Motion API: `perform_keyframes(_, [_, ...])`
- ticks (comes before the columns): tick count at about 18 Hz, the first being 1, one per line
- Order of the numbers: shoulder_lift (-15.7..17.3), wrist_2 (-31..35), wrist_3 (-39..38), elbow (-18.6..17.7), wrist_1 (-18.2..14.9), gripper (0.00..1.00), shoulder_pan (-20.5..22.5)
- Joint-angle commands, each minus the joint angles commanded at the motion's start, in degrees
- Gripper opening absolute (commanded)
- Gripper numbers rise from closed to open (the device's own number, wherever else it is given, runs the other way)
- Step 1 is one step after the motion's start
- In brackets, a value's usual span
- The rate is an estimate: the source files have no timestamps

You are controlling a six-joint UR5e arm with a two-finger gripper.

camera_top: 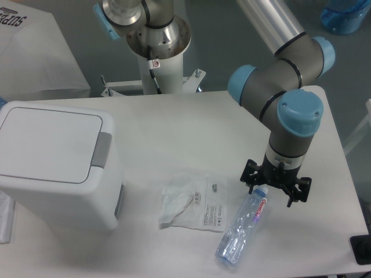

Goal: Open the trash can

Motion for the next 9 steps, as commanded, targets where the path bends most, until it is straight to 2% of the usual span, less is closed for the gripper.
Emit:
perform_keyframes(7, [1.93, -12.47, -10.10, -0.09, 0.00, 1.00, -1.32])
perform_keyframes(9, [4.03, -16.16, -13.09, -0.44, 0.00, 1.00, -1.49])
